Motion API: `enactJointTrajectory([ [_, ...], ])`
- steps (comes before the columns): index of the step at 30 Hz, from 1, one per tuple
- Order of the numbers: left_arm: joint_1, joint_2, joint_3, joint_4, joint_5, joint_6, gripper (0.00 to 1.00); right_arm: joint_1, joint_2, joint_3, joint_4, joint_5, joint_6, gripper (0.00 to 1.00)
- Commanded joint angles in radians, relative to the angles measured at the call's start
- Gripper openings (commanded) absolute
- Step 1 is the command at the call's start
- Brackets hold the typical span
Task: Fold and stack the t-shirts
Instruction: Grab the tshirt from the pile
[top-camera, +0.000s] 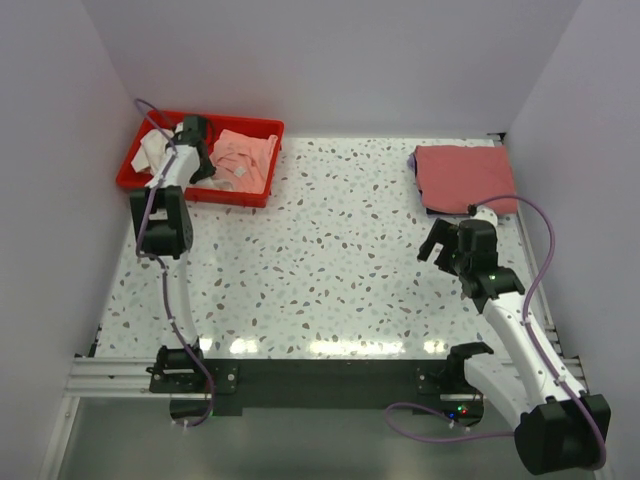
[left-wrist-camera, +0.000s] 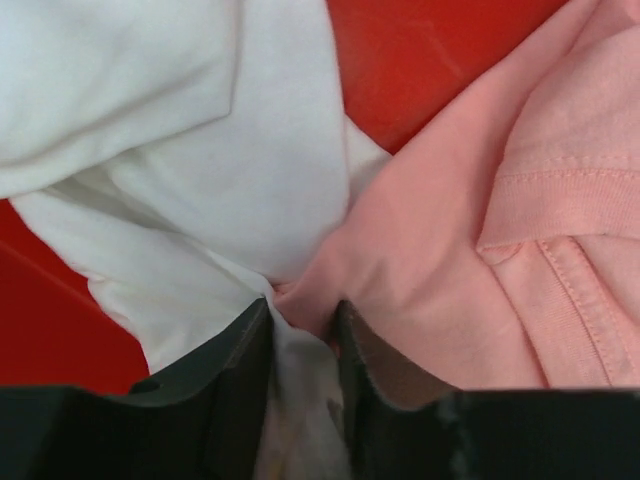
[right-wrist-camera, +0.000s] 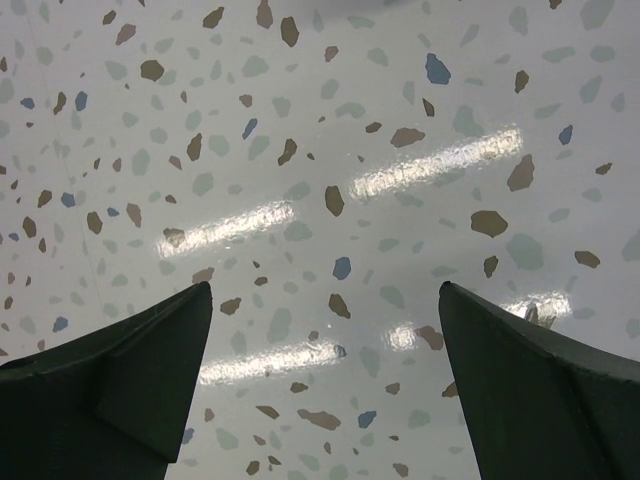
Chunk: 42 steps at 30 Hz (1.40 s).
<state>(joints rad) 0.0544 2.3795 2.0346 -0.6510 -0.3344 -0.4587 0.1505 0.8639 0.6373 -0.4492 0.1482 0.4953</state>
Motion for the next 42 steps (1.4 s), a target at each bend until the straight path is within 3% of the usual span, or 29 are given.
enactJointTrajectory([
  [1,0.012,0.034,0.024,0.016,0.028,0.023,0.32,0.001,0.000,0.018,0.004,0.039,0.006,0.99],
  [2,0.012,0.023,0.022,0.014,0.025,0.020,0.16,0.000,0.000,0.018,0.004,0.037,0.008,0.99],
  [4,0.013,0.004,0.019,0.019,0.008,0.017,0.00,0.000,0.003,0.018,0.004,0.040,0.006,0.99],
  [23,0.013,-0.351,0.038,0.073,-0.020,0.029,0.02,0.001,-0.005,0.016,0.004,0.025,0.006,0.99],
  [32,0.012,-0.465,0.027,0.149,0.113,0.015,0.02,0.000,-0.003,0.015,0.001,0.027,0.006,0.99],
  [37,-0.004,-0.488,-0.051,0.254,0.205,0.037,0.06,0.000,0.003,0.016,0.000,0.030,0.005,0.99],
  [42,-0.045,-0.367,-0.033,0.219,0.219,0.069,0.08,0.001,0.003,0.018,-0.005,0.031,0.005,0.99],
])
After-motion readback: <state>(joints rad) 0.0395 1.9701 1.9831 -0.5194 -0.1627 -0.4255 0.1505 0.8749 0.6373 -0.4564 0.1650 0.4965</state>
